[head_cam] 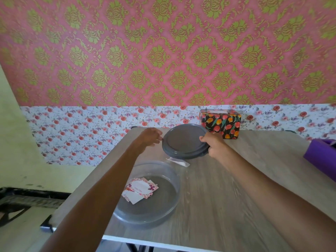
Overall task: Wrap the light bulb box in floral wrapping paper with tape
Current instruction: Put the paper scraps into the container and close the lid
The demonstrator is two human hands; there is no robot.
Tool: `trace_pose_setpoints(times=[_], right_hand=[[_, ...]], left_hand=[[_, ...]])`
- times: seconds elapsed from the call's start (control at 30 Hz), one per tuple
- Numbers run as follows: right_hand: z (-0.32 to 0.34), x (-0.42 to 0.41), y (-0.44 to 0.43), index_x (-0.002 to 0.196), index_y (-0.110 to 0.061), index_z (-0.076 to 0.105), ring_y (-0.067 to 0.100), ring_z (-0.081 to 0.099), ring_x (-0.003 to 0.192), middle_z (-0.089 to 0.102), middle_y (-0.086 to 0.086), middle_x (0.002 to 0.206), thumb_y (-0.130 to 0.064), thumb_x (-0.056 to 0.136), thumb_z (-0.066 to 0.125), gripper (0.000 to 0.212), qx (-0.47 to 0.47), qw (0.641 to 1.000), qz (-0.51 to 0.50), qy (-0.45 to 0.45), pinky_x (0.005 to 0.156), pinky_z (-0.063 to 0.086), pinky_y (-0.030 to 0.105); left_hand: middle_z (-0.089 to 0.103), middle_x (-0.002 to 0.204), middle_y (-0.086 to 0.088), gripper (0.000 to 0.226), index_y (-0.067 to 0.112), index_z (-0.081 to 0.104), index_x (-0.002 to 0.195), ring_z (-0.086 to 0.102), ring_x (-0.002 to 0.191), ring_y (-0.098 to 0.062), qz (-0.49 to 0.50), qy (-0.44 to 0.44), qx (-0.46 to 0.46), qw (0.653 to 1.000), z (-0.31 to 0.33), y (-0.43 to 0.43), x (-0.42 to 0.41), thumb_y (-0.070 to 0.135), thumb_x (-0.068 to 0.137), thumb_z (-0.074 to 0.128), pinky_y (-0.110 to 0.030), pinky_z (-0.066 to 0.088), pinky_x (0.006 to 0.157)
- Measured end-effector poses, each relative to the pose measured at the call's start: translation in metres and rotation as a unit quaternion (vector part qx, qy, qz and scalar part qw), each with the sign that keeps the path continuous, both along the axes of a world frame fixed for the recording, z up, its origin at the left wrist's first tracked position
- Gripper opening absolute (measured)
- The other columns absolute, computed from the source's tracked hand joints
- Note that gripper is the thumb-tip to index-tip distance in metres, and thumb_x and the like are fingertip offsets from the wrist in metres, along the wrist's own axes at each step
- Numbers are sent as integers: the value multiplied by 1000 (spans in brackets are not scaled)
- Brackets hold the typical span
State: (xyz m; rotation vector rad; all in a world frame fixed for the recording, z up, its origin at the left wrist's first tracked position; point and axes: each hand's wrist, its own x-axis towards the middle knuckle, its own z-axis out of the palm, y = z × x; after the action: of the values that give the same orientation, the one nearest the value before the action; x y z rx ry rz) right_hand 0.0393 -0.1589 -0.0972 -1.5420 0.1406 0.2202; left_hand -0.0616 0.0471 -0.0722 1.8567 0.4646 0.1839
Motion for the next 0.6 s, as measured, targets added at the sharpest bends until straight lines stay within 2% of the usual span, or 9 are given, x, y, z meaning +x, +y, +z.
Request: trace_pose_setpoints(times=[0.07, 0.13, 0.2, 0.33, 0.4, 0.47, 0.6], right_hand=[[5, -8, 0, 117, -2, 56, 28, 64, 95, 65, 14, 108, 3, 89, 62, 29, 15, 999, 40, 19, 91, 53, 47], [8, -22, 2, 109, -1, 57, 30, 62, 100, 64, 14, 105, 5, 91, 59, 19, 22, 995, 94, 36, 96, 50, 49], [3, -38, 7, 102, 0, 58, 30, 62, 102, 64, 15, 102, 7, 91, 58, 13, 25, 989, 136, 51, 96, 49, 48], [-10, -66, 19, 99, 0, 60, 27, 62, 87, 63, 14, 90, 7, 90, 56, 12, 15, 981, 181, 68, 88, 51, 42], [-13, -77, 23, 96, 0, 60, 27, 60, 86, 62, 15, 91, 7, 90, 54, 11, 25, 978, 195, 76, 79, 50, 39], [-12, -90, 22, 99, 0, 62, 28, 60, 90, 63, 16, 96, 2, 90, 57, 11, 9, 975, 211, 64, 70, 51, 35], [-8, -114, 17, 104, -6, 62, 21, 57, 84, 63, 10, 96, -15, 84, 72, 24, -108, 969, 220, 6, 65, 46, 29]], left_hand=[[64, 80, -3, 21, 15, 57, 84, 56, 72, -14, -19, 7, 9, 1000, 14, 3, -11, 16, 102, 46, -24, 46, 69], [67, 95, -8, 18, 11, 61, 99, 62, 81, -18, -26, 20, 36, 999, 16, 12, -28, 28, 101, 53, -29, 50, 78], [68, 107, -8, 33, 10, 62, 113, 64, 94, -22, -36, 55, 77, 995, 10, 17, -48, 39, 97, 58, -37, 51, 89], [63, 111, -5, 33, 12, 63, 114, 59, 106, -24, -30, 102, 119, 987, -7, 20, -73, 39, 96, 60, -38, 49, 97], [60, 109, -6, 26, 11, 62, 110, 57, 101, -22, -7, 89, 122, 989, -9, 21, -81, 33, 97, 59, -35, 49, 93], [60, 112, -7, 24, 12, 63, 110, 56, 93, -16, 16, 73, 126, 989, -7, 26, -90, 32, 97, 58, -30, 49, 80], [63, 116, -6, 38, 11, 62, 118, 58, 95, -18, 26, 133, 144, 980, -3, 33, -110, 40, 94, 62, -31, 47, 73]])
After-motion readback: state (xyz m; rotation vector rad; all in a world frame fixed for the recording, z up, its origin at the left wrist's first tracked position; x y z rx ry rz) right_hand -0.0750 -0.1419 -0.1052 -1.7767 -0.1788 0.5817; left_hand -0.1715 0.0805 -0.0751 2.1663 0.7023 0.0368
